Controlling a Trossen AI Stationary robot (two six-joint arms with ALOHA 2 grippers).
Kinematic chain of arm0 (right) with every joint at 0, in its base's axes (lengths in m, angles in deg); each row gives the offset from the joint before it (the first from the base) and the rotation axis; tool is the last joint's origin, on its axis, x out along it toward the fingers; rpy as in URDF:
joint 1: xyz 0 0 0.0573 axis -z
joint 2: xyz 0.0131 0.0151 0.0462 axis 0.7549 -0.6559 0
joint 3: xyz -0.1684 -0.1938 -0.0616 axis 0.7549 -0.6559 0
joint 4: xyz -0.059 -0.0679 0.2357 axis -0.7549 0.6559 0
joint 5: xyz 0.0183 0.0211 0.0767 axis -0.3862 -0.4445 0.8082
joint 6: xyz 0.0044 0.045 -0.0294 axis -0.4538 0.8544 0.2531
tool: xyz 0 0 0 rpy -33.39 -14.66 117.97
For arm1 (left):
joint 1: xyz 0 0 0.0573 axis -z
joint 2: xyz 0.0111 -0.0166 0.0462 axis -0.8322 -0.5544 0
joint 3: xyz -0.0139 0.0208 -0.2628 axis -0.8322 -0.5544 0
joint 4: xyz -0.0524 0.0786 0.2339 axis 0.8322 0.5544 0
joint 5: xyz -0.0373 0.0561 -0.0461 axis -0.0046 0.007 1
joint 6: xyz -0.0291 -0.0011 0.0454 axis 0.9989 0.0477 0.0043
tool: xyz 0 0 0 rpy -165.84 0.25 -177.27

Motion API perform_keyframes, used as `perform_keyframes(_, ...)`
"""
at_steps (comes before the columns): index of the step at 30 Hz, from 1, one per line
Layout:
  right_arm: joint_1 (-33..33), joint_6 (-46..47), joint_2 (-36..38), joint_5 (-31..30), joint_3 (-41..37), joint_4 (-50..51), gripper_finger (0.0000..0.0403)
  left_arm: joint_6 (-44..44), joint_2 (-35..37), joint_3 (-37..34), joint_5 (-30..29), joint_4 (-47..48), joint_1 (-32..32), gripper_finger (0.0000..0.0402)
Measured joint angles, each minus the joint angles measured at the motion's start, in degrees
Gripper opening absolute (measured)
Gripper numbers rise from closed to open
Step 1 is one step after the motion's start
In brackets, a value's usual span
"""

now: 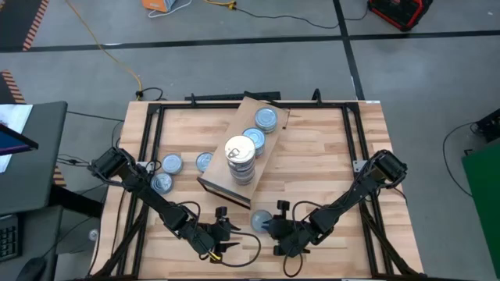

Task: Stack canned seafood by type on shelf
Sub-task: Stack the blue tuna can on top of the green tuna can on the shelf

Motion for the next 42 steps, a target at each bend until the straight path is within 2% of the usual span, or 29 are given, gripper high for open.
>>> perform_keyframes(4, -0.1, -0.1, 0.0, -0.2, 0.0, 0.1, 0.0045, 0.0, 0.0, 0.0, 0.0, 0.0, 0.0, 0.0202)
perform_keyframes(7, -0.2, -0.1, 0.0, -0.2, 0.0, 0.2, 0.0037, 0.0, 0.0, 0.0, 0.2, 0.0, 0.0, 0.0202)
perform_keyframes(11, -0.8, 2.0, 0.4, 0.0, 0.0, 2.4, 0.0041, 0.3, 0.0, 0.0, 0.6, 0.1, 0.0, 0.0202)
perform_keyframes(17, -3.4, 11.7, 0.6, 2.5, 0.0, 11.6, 0.0051, 1.0, 0.0, 0.0, 0.2, 0.0, 0.0, 0.0202)
perform_keyframes(23, -4.3, 15.7, 0.4, 2.8, -0.8, 12.6, 0.0051, 2.8, 0.0, 0.0, -2.2, -0.3, -0.4, 0.0202)
perform_keyframes(29, -3.8, 15.9, 0.4, 2.7, -0.9, 13.1, 0.0052, 4.0, 0.0, 0.0, -2.1, -0.7, -1.3, 0.0202)
perform_keyframes(34, -4.5, 13.8, 1.7, -1.7, -0.4, 14.1, 0.0052, 4.0, 0.0, 0.0, -1.8, -0.7, -1.5, 0.0202)
perform_keyframes(37, -5.0, 13.2, 2.9, -2.3, 0.3, 13.1, 0.0052, 4.0, 0.0, 0.0, -1.7, -0.7, -1.5, 0.0202)
perform_keyframes(42, -5.0, 12.0, 1.8, 0.0, 0.3, 9.5, 0.0052, 4.0, 0.0, 0.0, -1.7, -0.7, -1.5, 0.0202)
